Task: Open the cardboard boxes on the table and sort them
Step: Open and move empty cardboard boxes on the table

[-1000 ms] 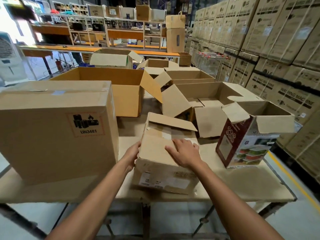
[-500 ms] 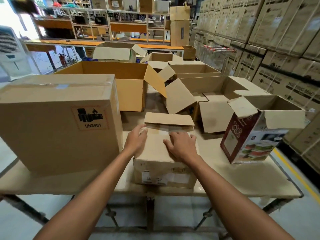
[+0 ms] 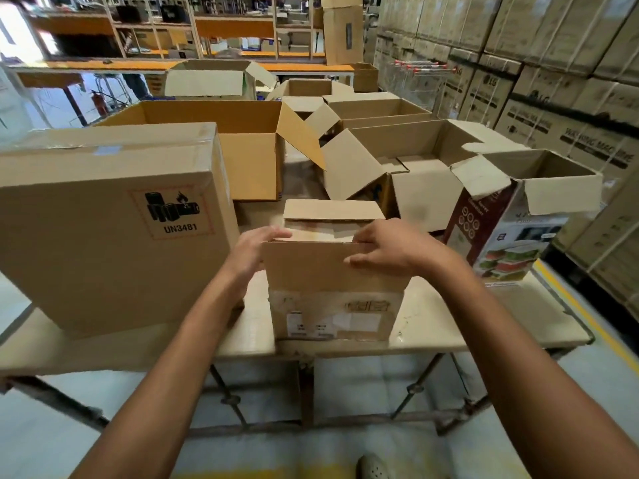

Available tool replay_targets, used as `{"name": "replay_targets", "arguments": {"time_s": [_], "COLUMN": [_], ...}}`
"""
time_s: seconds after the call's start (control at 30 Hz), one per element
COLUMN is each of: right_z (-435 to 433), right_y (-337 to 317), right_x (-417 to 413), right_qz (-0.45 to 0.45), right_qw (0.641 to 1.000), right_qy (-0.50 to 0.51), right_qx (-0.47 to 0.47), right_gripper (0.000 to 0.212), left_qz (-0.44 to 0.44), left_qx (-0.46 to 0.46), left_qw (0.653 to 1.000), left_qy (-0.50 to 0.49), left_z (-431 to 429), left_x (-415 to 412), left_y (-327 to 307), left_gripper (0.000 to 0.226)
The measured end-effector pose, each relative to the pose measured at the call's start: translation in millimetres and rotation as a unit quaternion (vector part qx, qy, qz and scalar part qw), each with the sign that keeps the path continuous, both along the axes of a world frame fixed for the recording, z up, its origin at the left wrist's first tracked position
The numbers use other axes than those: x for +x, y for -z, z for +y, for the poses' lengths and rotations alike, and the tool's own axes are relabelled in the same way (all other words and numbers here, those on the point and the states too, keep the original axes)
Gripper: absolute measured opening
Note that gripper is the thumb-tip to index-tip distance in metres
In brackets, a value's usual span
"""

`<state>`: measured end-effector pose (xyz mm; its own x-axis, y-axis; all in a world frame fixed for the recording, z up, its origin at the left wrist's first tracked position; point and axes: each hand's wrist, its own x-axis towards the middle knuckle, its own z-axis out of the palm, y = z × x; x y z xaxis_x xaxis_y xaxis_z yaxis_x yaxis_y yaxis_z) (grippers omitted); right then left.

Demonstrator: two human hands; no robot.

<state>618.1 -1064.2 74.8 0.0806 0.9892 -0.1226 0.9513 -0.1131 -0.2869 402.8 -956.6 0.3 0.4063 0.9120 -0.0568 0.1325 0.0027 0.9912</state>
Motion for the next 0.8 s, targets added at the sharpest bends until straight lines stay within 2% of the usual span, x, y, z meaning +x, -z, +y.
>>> {"name": "replay_targets", "arguments": {"time_s": [0.03, 0.1, 0.17, 0.23, 0.37, 0.43, 0.47, 0.5, 0.63, 0.73, 0.8], "right_z": [-7.0, -21.7, -33.1, -35.3, -23.9, -19.0, -17.0, -14.4, -0.9, 17.9, 34.4], "right_y": [-0.6, 0.7, 8.9, 28.9, 86.5, 102.8, 105.9, 106.4, 98.9, 98.2, 100.7], "right_x": [-2.6, -8.4, -12.6, -14.4, -9.4, -8.2, -7.4, -5.7, 6.6, 24.2, 37.3], "right_qz": [-0.008, 0.041, 0.115, 0.118, -0.034, -0.085, -0.094, -0.086, 0.031, 0.013, -0.005], "right_qw": [1.0, 0.996, 0.984, 0.984, 0.999, 0.996, 0.996, 0.996, 0.998, 0.994, 0.992], "right_qy": [-0.011, -0.024, -0.027, -0.027, 0.003, -0.004, -0.002, 0.002, 0.039, 0.055, 0.075], "right_qx": [-0.022, -0.08, -0.131, -0.128, -0.012, 0.004, 0.006, 0.008, 0.05, 0.093, 0.105], "right_gripper": [0.051, 0.059, 0.075, 0.078, 0.029, 0.024, 0.025, 0.027, 0.036, 0.03, 0.036], "left_qz": [0.009, 0.04, 0.117, 0.22, 0.393, 0.435, 0.441, 0.434, 0.356, 0.346, 0.354], "left_qx": [0.015, 0.03, 0.053, 0.114, 0.281, 0.347, 0.361, 0.365, 0.324, 0.299, 0.282], "left_qw": [1.0, 0.994, 0.974, 0.944, 0.859, 0.82, 0.813, 0.816, 0.873, 0.888, 0.891], "left_qy": [0.019, 0.097, 0.184, 0.216, 0.169, 0.132, 0.118, 0.11, 0.082, 0.061, 0.041], "left_z": [-4.5, -13.4, -26.0, -34.9, -47.9, -52.7, -53.4, -52.1, -30.4, -1.8, 21.5], "left_x": [-5.9, -17.4, -24.3, -28.5, -20.1, -10.9, -7.5, -5.5, 1.2, 15.8, 29.0], "left_y": [2.5, 10.5, 19.4, 33.5, 62.1, 73.7, 76.6, 77.5, 67.9, 55.6, 49.3], "left_gripper": [0.04, 0.045, 0.047, 0.055, 0.079, 0.08, 0.077, 0.072, 0.053, 0.051, 0.056]}}
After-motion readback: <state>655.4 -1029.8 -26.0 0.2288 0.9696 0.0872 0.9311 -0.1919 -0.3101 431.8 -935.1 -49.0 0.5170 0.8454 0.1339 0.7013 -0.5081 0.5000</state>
